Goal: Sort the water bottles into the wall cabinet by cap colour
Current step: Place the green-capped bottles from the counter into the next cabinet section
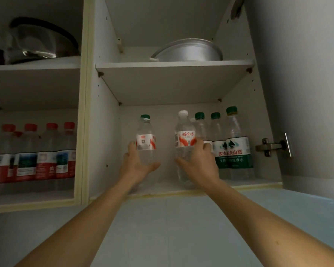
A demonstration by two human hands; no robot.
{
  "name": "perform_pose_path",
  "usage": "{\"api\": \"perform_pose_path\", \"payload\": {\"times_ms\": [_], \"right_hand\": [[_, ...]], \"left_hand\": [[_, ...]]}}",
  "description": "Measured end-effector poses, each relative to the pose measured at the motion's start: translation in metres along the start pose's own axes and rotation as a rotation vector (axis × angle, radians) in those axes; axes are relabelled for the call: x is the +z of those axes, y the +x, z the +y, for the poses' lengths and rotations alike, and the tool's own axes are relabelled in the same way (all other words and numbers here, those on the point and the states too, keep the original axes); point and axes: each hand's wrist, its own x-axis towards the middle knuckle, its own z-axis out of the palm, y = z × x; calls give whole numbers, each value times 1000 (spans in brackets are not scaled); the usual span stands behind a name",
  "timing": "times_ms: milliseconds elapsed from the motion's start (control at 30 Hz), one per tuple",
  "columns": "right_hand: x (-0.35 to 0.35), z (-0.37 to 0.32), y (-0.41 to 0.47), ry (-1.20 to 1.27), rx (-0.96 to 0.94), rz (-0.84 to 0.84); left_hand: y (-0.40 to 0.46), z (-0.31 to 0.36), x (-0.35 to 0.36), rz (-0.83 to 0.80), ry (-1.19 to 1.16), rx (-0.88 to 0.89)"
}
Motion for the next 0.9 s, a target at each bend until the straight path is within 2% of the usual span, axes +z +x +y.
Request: {"api": "perform_pose_path", "payload": {"times_ms": [133,267,367,533,733,900], "right_hand": [[4,-3,6,-121,1,16],[7,-7,13,-22,22,-62],[16,-10,20,119,-18,-162],[32,-18,39,214,-80,-377],[60,-31,67,138,-13,-573],[80,-40,89,74,102,-674]], "left_hand": [[3,0,-6,9,1,37],[9,7,-6,-49,-7,47],[16,9,-5,-106,-14,41],[26,3,-10,-84,60,41],[35,-18,-15,-24,205,-61],[56,-27,-13,-46,283,-169]]}}
